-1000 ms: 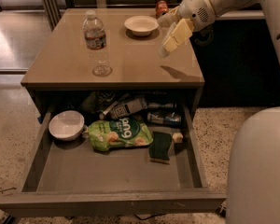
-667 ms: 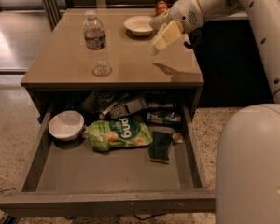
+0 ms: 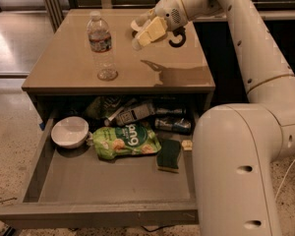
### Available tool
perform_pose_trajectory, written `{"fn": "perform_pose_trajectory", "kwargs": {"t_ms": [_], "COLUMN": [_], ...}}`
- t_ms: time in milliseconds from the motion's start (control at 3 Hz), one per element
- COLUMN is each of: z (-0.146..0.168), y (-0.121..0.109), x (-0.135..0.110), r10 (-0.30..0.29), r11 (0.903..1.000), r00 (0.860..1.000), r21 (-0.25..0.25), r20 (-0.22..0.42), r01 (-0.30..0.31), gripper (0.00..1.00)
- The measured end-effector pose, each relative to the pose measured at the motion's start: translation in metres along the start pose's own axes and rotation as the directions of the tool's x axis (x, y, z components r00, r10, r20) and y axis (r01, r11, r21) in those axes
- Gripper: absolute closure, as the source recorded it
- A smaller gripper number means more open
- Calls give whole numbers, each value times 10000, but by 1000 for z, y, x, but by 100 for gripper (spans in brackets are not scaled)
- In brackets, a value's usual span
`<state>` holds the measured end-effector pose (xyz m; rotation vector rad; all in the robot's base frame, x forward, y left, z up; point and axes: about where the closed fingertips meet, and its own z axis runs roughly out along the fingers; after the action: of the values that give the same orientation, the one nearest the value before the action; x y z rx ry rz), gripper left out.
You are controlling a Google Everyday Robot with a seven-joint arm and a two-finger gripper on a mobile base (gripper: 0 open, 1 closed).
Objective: Place water bottle into top drawer
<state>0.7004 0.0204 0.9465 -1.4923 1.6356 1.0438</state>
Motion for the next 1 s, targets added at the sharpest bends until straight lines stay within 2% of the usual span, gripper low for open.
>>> {"fn": "perform_pose_trajectory", "kwargs": {"t_ms": [333,667,1000], "z": [27,60,61], "y": [7,15,13], "x": [-3,-6,-5], "r10": [-108,-252,-151], "r11": [9980,9917,9928], "r00": [9999,9995,9999], "r21": [-620,-1262,-1190], "r20": [-41,-169,-17], "r01": [106,228,148], "gripper": [0,0,0]}}
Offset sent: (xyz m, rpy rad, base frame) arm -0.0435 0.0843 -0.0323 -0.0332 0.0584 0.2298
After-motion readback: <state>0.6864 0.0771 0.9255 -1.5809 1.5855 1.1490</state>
